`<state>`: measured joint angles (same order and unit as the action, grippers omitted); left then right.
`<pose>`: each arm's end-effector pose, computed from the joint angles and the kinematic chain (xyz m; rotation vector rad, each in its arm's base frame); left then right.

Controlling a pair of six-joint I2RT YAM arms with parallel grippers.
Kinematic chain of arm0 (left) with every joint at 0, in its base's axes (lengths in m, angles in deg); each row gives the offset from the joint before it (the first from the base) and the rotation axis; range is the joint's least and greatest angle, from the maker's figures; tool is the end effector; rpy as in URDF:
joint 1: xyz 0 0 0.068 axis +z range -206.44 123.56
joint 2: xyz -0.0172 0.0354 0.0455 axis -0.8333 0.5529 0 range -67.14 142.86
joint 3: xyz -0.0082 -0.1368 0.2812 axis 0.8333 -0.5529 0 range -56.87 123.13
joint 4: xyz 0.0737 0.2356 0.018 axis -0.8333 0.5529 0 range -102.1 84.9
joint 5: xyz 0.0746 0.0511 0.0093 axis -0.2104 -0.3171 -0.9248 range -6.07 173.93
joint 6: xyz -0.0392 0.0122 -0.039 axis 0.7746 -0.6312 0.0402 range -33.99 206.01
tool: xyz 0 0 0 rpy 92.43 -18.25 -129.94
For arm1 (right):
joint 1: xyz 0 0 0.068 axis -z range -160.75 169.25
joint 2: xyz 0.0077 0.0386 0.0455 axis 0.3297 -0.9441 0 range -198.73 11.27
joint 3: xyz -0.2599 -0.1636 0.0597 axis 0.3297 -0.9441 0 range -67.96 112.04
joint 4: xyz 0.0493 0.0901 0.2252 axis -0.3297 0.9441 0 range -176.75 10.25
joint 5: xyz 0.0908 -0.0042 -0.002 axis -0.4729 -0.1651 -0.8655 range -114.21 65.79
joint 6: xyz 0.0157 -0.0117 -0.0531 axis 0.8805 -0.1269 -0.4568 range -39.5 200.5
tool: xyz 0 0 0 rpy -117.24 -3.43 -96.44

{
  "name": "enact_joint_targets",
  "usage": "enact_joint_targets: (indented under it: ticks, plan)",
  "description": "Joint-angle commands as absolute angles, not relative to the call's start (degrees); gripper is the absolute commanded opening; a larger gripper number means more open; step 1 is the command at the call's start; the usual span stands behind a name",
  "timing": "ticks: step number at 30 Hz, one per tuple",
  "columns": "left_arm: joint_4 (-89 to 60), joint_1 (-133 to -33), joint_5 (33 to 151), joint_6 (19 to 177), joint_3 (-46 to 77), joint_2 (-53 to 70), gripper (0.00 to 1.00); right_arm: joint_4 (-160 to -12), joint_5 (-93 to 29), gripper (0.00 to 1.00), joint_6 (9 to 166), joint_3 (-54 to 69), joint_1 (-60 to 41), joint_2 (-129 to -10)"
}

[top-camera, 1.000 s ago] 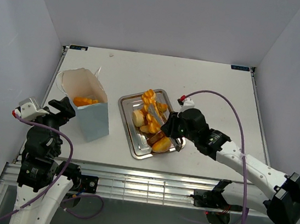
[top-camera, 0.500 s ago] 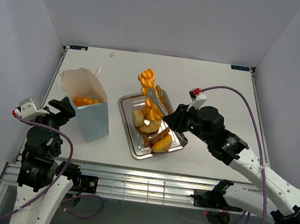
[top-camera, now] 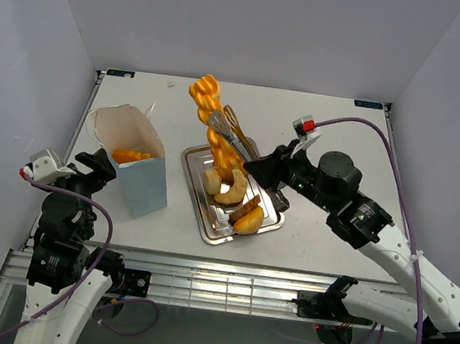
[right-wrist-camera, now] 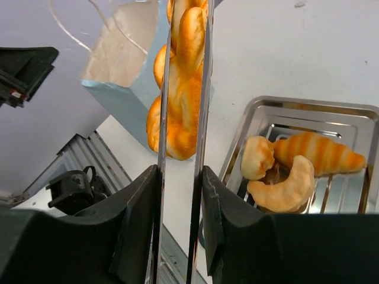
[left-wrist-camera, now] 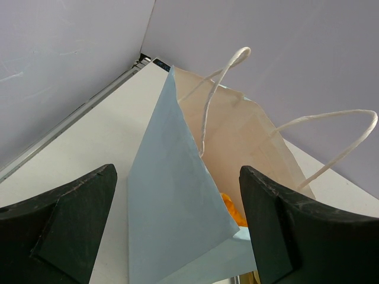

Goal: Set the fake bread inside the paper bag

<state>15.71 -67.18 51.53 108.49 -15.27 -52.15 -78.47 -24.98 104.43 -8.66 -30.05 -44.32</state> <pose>0.0152 0.0188 0.3469 -0.5886 1.4753 -0.0023 0.1212 0.1418 0.4310 -0.3940 1.7003 0.9706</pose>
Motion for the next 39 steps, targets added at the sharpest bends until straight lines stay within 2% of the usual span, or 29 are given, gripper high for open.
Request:
enact_joint_targets:
  ticks: [1, 11, 18, 31, 39]
  plan:
    - [15.41, -67.33, 50.98, 107.89, -15.56, -51.05, 0.95, -86.04, -29.12, 0.27, 103.27, -4.51, -31.11, -44.89]
    - [15.41, -67.33, 51.06, 107.89, -15.56, -50.79, 0.94, -90.61, -29.22, 0.27, 100.19, 6.64, -38.93, -54.46]
    - [15.41, -67.33, 51.33, 107.98, -15.56, -50.88, 0.94, -95.35, -29.48, 0.27, 100.45, 9.99, -43.24, -62.01]
    - [15.41, -67.33, 51.41, 108.16, -15.65, -51.67, 0.94, -101.16, -28.08, 0.28, 102.92, 11.22, -46.32, -72.13]
    - [15.5, -67.42, 51.68, 108.07, -15.56, -52.11, 0.94, -101.69, -27.81, 0.29, 102.56, 16.49, -46.23, -78.19]
